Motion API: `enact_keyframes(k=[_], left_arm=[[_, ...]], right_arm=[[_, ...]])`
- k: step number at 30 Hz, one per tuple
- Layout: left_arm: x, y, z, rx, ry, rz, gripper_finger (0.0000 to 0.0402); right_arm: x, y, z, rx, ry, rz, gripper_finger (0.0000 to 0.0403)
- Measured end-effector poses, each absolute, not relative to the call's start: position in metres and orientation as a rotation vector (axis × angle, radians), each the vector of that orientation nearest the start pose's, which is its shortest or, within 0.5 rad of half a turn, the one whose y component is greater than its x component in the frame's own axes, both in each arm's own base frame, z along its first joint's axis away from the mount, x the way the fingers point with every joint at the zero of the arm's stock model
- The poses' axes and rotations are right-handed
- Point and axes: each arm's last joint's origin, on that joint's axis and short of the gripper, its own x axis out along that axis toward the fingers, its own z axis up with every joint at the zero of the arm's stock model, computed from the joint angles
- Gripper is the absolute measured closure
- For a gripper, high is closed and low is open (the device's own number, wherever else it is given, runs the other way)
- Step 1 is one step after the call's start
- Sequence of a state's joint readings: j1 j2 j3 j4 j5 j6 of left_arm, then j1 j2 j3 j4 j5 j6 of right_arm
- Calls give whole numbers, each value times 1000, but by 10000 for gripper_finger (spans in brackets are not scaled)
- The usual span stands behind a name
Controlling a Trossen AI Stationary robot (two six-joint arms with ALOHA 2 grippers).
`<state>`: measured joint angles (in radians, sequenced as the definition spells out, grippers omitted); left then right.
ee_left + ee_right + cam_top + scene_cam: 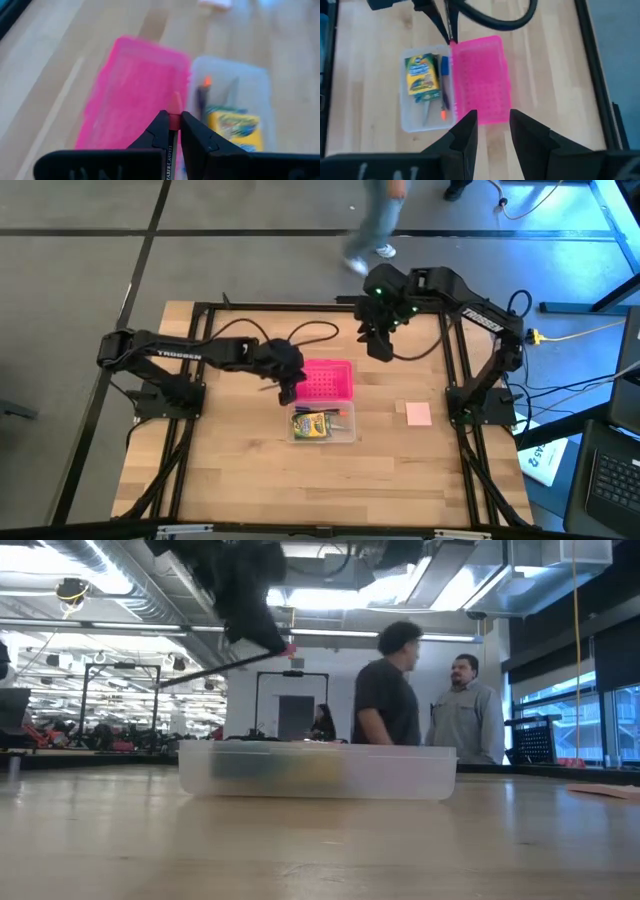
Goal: Pack school essentials
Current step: Put the black pencil into the pencil case
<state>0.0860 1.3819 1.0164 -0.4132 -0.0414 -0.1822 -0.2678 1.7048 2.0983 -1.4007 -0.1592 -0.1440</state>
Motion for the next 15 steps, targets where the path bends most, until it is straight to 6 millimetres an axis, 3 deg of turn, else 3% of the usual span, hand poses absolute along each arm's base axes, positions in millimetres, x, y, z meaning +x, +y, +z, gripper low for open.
enact_keyframes(k=[9, 15], left_arm=[[307, 5, 271, -151, 596, 135, 382], [324, -7, 256, -141, 580, 90, 382]], right_arm=[[292, -50, 444, 85, 959, -13, 287], [288, -35, 449, 66, 950, -42, 287]])
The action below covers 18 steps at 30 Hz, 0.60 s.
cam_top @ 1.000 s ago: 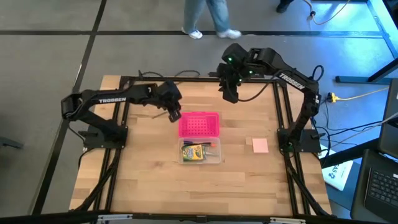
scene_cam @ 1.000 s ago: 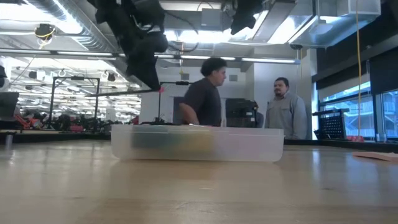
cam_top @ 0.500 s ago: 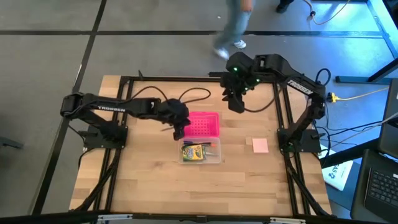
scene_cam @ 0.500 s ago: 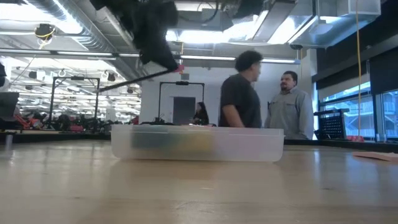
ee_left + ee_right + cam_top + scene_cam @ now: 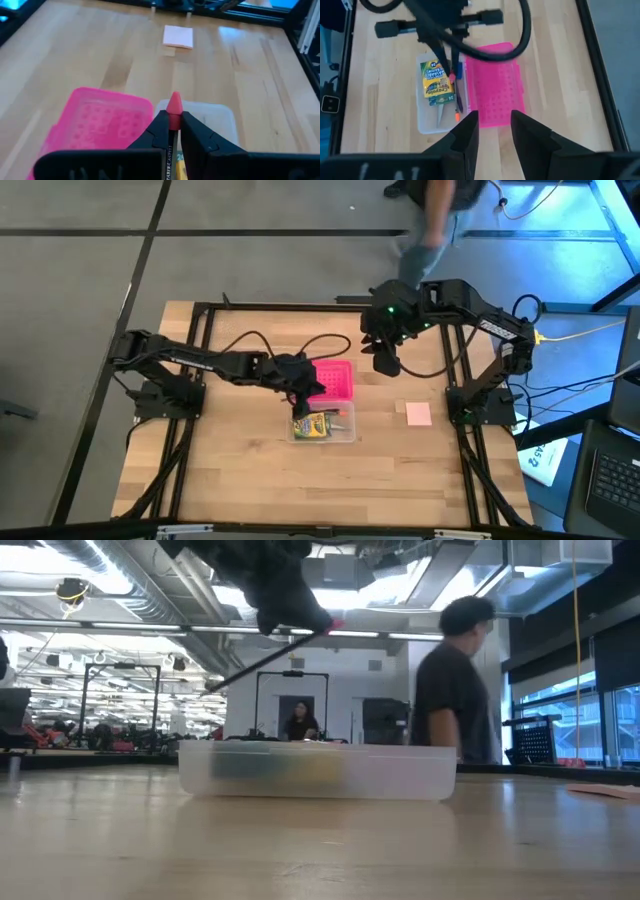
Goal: Pack school essentials
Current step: Put the black pencil into the pencil case
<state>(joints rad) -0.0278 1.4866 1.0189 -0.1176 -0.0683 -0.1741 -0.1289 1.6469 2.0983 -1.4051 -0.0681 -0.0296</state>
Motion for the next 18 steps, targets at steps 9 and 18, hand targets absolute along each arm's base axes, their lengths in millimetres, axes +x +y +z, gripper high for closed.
enact_keyframes(k=[9, 18], left_arm=[[341, -20, 241, -136, 539, 43, 382], [354, -27, 223, -131, 543, 24, 382]], right_arm=[[290, -17, 444, 60, 967, -11, 287], [297, -7, 415, 66, 1066, -43, 287]])
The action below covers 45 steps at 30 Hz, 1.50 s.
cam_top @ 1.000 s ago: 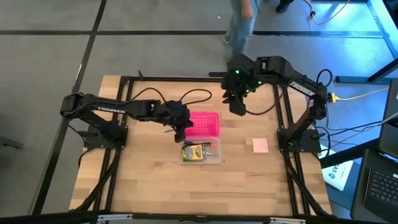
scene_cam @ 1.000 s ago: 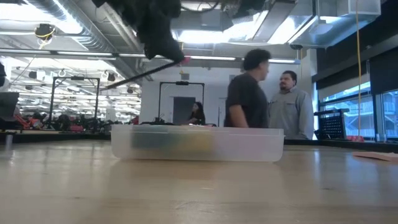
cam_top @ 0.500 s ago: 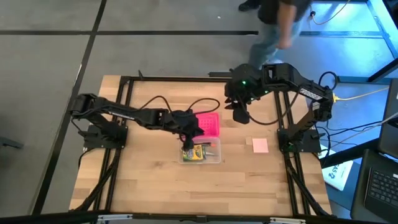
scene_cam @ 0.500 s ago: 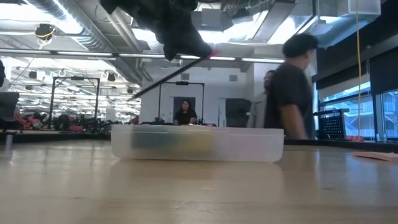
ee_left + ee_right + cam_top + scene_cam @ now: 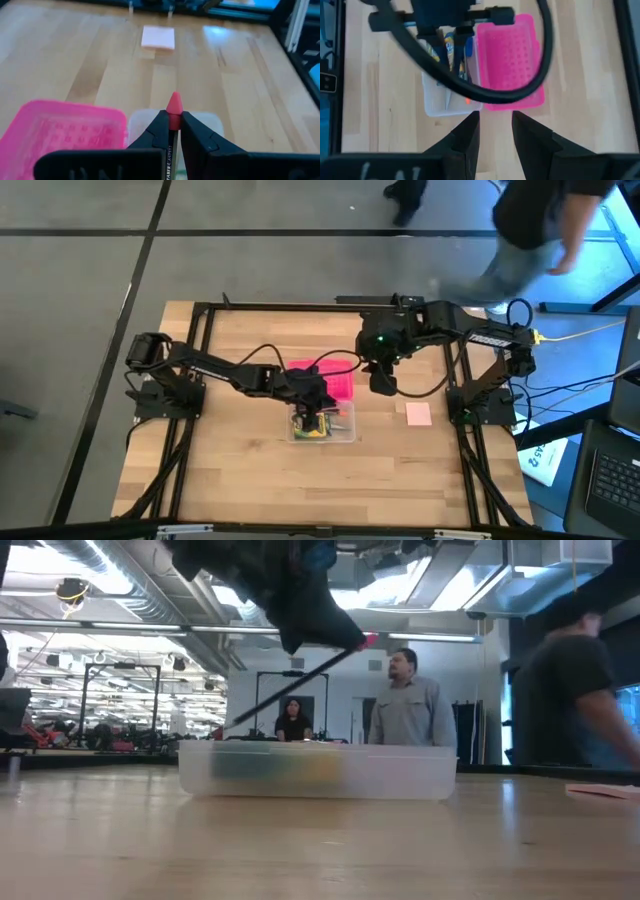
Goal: Pack school essentials
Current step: Put the black pencil into the pencil case
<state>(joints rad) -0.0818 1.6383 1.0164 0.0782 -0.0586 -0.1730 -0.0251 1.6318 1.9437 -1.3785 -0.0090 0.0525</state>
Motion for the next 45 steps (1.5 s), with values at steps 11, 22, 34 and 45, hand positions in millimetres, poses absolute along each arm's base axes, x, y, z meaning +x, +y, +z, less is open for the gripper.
enact_keyframes(k=[11, 22, 34, 45], left_arm=[[355, -26, 216, -80, 573, 23, 382], [360, -25, 199, -86, 627, 19, 382], [360, -23, 199, -87, 627, 24, 379], [360, -23, 199, -87, 630, 24, 353]], right_arm=[[295, -6, 420, 61, 1024, -36, 287], [286, -6, 428, 61, 988, -36, 287], [284, -6, 429, 63, 983, -36, 287], [284, -6, 429, 63, 983, -36, 287]])
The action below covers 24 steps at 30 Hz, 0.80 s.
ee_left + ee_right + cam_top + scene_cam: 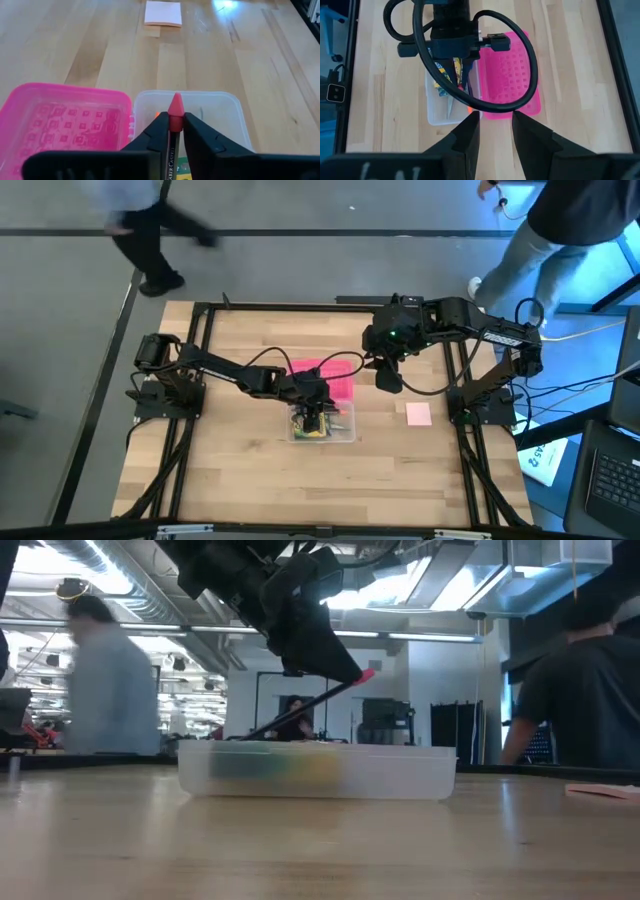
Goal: Pack school essentials
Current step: Put the black pencil into the pencil case, then put the sticky notes into the pencil case
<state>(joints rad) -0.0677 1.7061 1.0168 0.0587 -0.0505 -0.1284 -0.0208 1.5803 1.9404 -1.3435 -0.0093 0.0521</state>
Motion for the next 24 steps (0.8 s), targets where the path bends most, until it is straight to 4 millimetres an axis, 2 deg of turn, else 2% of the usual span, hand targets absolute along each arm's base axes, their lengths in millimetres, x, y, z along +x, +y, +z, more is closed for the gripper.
enact_keyframes(k=[17, 24], left_arm=[[360, -22, 198, -76, 634, 42, 299], [354, -21, 204, -64, 655, 62, 301]], right_arm=[[283, -6, 430, 63, 990, -35, 287], [255, -2, 439, 106, 1025, -151, 287]])
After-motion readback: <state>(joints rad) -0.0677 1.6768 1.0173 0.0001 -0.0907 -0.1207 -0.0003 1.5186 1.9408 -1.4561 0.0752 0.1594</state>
